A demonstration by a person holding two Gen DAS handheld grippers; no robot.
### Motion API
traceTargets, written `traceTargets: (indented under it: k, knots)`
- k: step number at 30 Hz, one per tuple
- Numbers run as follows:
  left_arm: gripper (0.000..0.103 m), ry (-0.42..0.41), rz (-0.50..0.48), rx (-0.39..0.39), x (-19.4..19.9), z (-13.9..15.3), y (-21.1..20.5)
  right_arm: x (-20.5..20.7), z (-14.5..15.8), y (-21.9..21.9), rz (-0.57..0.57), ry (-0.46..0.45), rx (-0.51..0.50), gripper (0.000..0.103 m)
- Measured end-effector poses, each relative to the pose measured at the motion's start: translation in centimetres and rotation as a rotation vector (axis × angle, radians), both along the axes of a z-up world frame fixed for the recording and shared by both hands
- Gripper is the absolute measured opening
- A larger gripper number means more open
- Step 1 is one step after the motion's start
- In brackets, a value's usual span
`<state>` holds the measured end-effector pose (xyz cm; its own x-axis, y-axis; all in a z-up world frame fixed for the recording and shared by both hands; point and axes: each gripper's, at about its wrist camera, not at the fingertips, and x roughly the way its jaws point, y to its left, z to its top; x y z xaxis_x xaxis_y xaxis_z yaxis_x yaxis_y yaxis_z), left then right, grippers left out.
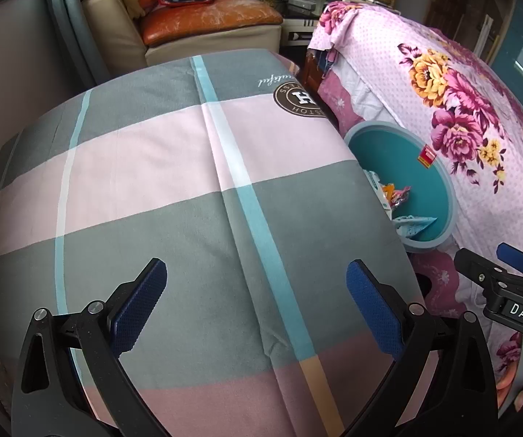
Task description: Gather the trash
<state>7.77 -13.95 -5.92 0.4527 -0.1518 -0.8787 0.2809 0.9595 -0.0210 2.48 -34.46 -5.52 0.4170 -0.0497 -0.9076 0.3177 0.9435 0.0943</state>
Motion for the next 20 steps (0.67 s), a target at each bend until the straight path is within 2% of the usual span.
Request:
traceTargets:
  k: [20]
  knots:
    - [0.099, 0.007, 0.026, -0.004, -0.3, 0.0, 1.0, -0.4, 1.2, 0.6, -0.002, -0.001, -0.044, 0.096]
